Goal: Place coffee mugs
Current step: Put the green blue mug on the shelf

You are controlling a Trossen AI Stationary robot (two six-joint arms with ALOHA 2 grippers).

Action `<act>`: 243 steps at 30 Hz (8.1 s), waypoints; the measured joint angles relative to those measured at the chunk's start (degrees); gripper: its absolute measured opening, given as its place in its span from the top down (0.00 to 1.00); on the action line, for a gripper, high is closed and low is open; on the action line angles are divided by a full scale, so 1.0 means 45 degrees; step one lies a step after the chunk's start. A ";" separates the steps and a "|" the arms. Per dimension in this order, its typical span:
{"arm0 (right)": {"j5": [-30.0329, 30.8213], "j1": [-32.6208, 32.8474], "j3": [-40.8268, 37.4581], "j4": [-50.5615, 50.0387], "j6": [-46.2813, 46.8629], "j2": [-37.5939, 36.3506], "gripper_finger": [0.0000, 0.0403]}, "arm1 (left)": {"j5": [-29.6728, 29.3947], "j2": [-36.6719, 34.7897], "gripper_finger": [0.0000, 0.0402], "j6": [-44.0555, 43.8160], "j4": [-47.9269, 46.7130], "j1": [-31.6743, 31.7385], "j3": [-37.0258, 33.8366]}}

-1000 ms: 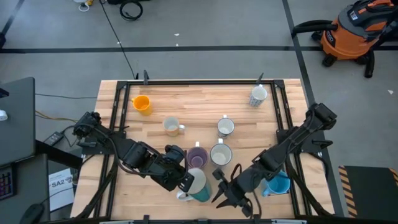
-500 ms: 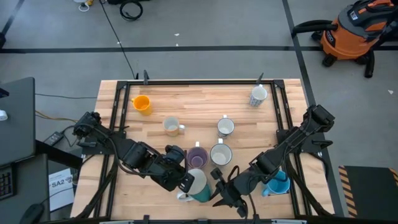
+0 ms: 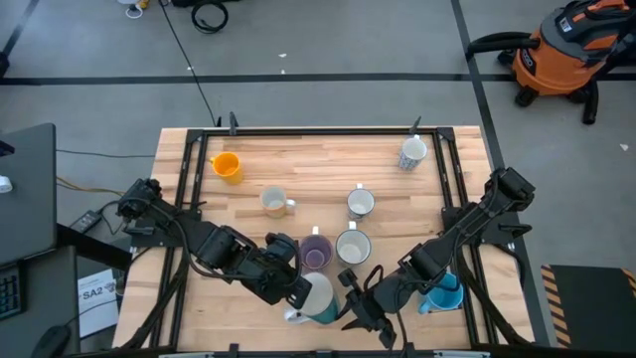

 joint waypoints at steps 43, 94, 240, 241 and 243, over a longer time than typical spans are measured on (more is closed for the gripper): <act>0.0440 -0.0024 0.0000 -0.1257 0.2436 -0.0019 0.72 | 0.0487 0.0305 0.87 -0.0005 0.0132 -0.0151 0.0000; 0.0588 -0.0024 -0.0393 -0.0787 0.2999 0.0005 0.72 | 0.0268 0.0447 0.87 0.0027 0.0003 -0.0146 0.0000; 0.1637 -0.0049 -0.0393 -0.0767 0.3046 0.0010 0.72 | -0.0275 0.0646 0.73 -0.0180 0.0896 -0.1404 0.0010; 0.1637 -0.0049 -0.0393 -0.0771 0.3050 0.0010 0.72 | -0.0264 0.0646 0.73 -0.0182 0.0909 -0.1404 0.0010; 0.1635 -0.0049 -0.0393 -0.0767 0.3045 0.0010 0.72 | -0.0218 0.0646 0.73 -0.0187 0.0937 -0.1404 0.0010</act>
